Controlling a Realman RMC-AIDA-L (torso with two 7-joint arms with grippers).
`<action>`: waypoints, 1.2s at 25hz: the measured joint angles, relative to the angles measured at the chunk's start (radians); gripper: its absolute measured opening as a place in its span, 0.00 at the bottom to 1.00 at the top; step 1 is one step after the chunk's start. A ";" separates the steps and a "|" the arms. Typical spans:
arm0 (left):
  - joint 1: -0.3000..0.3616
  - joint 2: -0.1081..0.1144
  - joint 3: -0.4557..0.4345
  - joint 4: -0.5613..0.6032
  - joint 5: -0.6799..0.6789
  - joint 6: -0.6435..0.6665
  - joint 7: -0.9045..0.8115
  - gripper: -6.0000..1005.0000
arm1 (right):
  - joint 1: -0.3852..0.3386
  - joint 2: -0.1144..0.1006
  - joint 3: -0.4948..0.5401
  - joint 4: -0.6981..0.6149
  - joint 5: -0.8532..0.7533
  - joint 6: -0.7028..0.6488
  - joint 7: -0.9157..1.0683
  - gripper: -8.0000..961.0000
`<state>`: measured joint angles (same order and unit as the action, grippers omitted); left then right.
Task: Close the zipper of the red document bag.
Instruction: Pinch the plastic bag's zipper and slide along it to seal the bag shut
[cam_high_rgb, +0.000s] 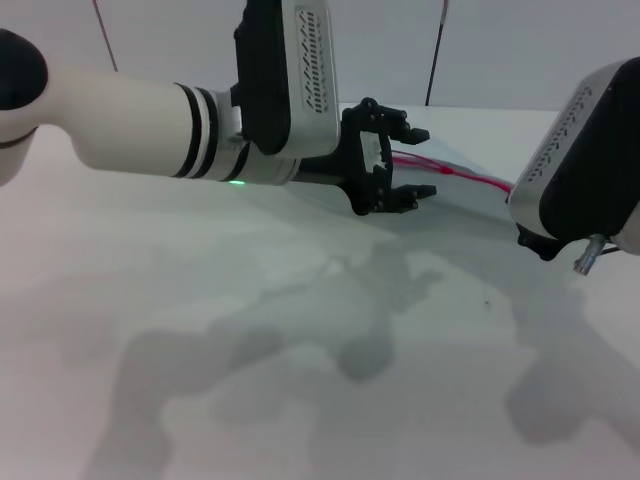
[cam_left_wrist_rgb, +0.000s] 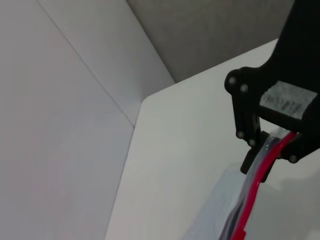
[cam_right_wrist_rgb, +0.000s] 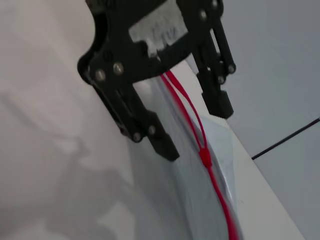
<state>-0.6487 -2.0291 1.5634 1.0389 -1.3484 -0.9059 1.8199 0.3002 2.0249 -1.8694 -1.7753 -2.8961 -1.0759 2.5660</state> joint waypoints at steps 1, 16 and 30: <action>0.000 0.000 0.000 0.000 0.000 0.000 0.001 0.59 | -0.001 0.000 -0.001 -0.004 0.000 -0.003 0.000 0.06; -0.014 -0.002 0.036 -0.002 -0.047 0.021 0.030 0.59 | 0.005 0.000 -0.010 -0.017 0.000 -0.009 0.003 0.06; -0.014 -0.002 0.061 -0.002 -0.041 0.044 0.022 0.46 | 0.005 0.000 -0.010 -0.026 0.000 -0.012 0.003 0.06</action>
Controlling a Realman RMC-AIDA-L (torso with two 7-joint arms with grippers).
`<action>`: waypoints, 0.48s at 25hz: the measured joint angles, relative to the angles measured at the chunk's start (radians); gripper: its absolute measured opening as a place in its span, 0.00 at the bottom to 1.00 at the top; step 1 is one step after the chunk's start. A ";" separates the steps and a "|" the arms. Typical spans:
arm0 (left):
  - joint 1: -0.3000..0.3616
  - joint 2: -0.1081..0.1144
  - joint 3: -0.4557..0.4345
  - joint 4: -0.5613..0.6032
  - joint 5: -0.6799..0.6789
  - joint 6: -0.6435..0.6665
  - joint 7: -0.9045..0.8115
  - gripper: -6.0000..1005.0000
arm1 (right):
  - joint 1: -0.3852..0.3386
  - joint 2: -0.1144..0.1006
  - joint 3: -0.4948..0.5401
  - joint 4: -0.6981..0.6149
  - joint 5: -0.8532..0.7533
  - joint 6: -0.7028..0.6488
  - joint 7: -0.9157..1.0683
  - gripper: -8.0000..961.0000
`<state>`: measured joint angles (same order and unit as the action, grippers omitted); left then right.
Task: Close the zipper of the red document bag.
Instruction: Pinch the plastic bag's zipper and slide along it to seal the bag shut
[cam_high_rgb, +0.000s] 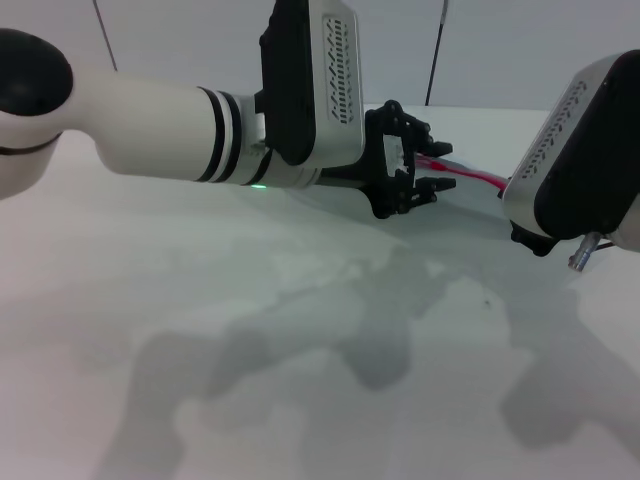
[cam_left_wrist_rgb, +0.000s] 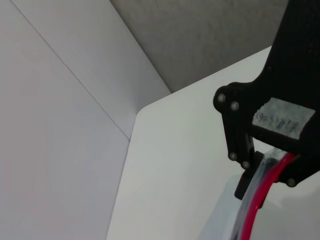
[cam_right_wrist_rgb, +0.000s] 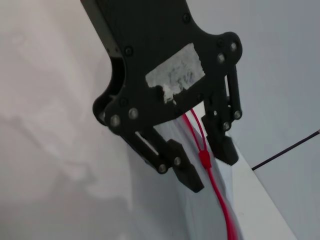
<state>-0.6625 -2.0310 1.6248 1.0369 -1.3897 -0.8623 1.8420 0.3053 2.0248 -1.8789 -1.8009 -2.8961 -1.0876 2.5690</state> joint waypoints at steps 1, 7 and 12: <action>0.000 0.000 0.001 0.000 0.000 0.000 -0.003 0.42 | 0.001 0.000 0.000 0.000 0.000 0.000 0.000 0.06; -0.002 0.000 0.004 0.000 0.002 0.007 0.000 0.22 | 0.002 0.000 0.006 0.001 0.000 0.000 0.000 0.06; -0.002 0.001 0.017 0.000 0.005 0.021 0.002 0.12 | 0.003 -0.001 0.005 0.001 0.000 0.000 -0.002 0.06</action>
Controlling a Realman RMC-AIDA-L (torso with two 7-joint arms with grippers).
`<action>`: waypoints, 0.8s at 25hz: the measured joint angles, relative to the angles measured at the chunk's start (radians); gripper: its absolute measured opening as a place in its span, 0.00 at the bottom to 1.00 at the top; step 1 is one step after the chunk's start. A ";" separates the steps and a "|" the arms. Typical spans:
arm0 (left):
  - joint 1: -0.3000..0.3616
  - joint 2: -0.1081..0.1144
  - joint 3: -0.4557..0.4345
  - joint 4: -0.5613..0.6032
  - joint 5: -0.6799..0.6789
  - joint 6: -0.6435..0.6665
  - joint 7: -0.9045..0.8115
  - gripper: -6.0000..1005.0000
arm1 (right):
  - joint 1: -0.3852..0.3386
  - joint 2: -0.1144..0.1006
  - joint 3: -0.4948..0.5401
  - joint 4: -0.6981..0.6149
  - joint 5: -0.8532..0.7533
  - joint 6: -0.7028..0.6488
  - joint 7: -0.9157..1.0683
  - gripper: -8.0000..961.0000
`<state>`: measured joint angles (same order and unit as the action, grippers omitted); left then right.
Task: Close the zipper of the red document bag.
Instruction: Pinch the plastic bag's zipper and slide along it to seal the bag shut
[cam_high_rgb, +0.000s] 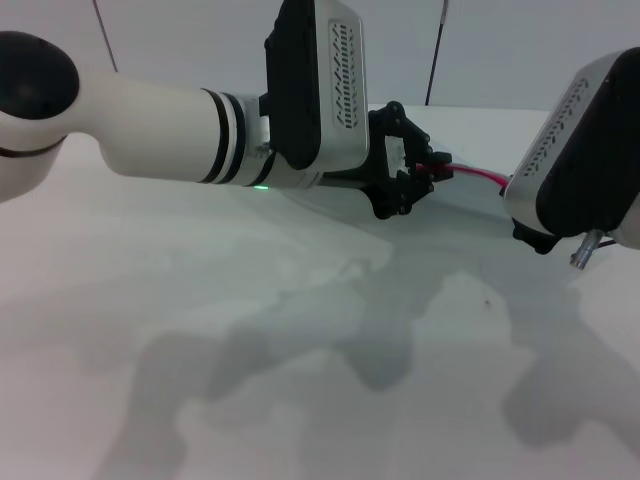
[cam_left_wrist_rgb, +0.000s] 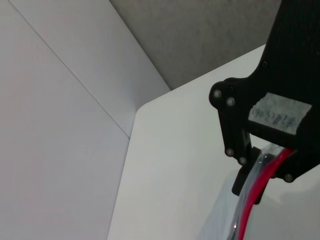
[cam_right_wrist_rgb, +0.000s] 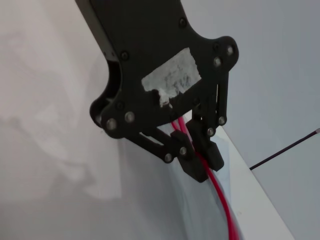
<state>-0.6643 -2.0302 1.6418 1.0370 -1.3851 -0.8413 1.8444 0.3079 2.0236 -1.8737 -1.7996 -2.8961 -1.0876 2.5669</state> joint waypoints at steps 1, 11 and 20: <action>0.000 0.000 0.000 0.000 0.000 0.001 0.000 0.12 | 0.000 0.000 0.000 0.000 0.000 0.000 0.000 0.06; 0.007 -0.001 0.000 0.000 -0.005 0.018 -0.010 0.09 | 0.005 0.000 0.004 0.011 0.000 0.000 -0.002 0.06; 0.028 0.002 -0.012 -0.029 -0.002 0.046 -0.010 0.09 | -0.001 -0.001 0.050 0.010 0.000 -0.001 -0.004 0.06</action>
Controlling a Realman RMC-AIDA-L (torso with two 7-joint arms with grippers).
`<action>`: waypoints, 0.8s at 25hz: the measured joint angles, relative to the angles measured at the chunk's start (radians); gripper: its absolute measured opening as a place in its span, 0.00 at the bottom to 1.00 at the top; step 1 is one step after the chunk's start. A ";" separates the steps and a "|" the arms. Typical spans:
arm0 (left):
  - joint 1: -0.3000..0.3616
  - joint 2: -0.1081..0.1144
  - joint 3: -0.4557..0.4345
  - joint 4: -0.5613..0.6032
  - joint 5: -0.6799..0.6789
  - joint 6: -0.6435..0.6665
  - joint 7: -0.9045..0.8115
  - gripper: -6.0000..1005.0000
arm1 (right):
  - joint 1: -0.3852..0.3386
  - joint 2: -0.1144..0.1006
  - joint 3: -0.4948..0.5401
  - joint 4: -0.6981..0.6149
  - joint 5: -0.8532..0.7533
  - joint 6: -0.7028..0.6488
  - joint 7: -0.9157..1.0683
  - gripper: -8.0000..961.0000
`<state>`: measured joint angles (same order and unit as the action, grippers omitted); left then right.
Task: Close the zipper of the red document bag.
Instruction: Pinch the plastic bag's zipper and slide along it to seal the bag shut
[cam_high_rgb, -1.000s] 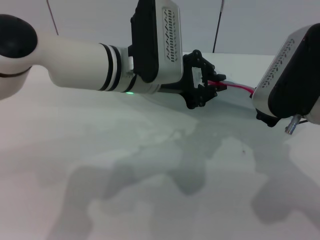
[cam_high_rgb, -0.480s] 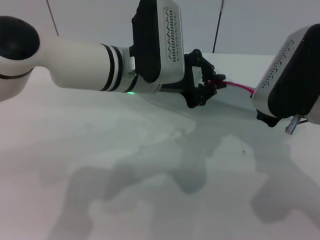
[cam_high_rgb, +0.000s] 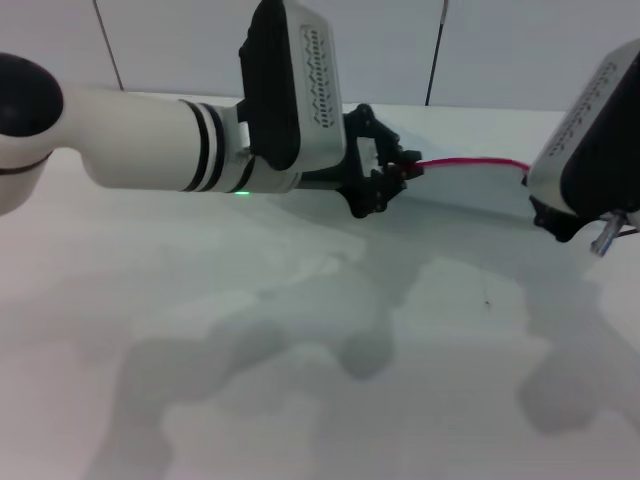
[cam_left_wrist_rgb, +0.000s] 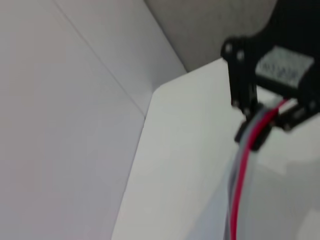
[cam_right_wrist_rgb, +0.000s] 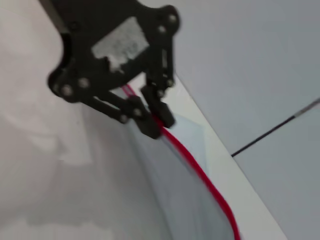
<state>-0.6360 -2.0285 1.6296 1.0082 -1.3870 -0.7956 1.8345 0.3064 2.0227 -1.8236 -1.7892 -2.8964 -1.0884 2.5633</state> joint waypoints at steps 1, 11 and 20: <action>0.002 0.001 -0.001 -0.005 0.000 0.005 0.000 0.09 | -0.001 0.000 0.008 -0.001 0.000 -0.002 -0.001 0.06; 0.090 0.005 -0.123 -0.019 0.002 0.019 0.002 0.09 | -0.013 -0.001 0.107 -0.003 -0.002 -0.008 -0.004 0.06; 0.175 0.004 -0.237 0.041 0.002 0.009 0.007 0.09 | -0.033 0.000 0.162 -0.004 -0.001 -0.006 -0.019 0.06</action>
<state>-0.4609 -2.0241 1.3930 1.0497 -1.3854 -0.7866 1.8418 0.2730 2.0227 -1.6613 -1.7937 -2.8970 -1.0940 2.5445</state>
